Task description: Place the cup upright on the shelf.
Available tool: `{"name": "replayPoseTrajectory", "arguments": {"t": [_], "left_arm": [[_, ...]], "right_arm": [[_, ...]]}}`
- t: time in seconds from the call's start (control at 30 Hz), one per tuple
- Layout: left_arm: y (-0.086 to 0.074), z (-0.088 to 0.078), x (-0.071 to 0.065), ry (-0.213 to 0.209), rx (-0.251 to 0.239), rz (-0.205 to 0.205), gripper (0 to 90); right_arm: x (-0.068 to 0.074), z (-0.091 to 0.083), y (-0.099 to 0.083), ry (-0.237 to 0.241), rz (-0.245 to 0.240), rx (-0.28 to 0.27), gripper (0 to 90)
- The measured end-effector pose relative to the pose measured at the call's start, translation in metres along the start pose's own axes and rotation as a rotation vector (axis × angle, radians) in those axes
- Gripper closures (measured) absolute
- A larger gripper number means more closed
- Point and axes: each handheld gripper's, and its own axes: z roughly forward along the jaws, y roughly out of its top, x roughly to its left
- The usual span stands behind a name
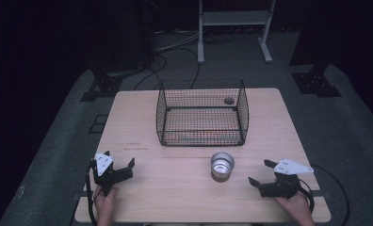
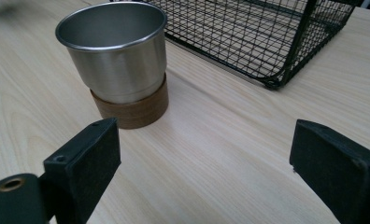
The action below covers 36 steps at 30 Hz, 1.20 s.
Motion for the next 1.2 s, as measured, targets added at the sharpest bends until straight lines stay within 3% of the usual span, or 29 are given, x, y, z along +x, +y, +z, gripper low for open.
{"name": "replayPoseTrajectory", "arguments": {"t": [0.47,0.77,0.9,1.2], "left_arm": [[0.0,0.0,0.0,0.0,0.001,-0.002,0.0],[0.0,0.0,0.0,0.0,0.001,-0.002,0.0],[0.0,0.0,0.0,-0.001,0.001,0.001,0.0],[0.0,0.0,0.0,-0.001,0.001,0.002,0.0]], "right_arm": [[0.02,0.01,0.012,0.058,-0.058,0.017,8.2],[0.035,0.023,0.023,0.126,-0.083,0.044,8.2],[0.038,0.03,0.026,0.127,-0.094,0.081,8.1],[0.041,0.04,0.032,0.144,-0.094,0.102,8.2]]}}
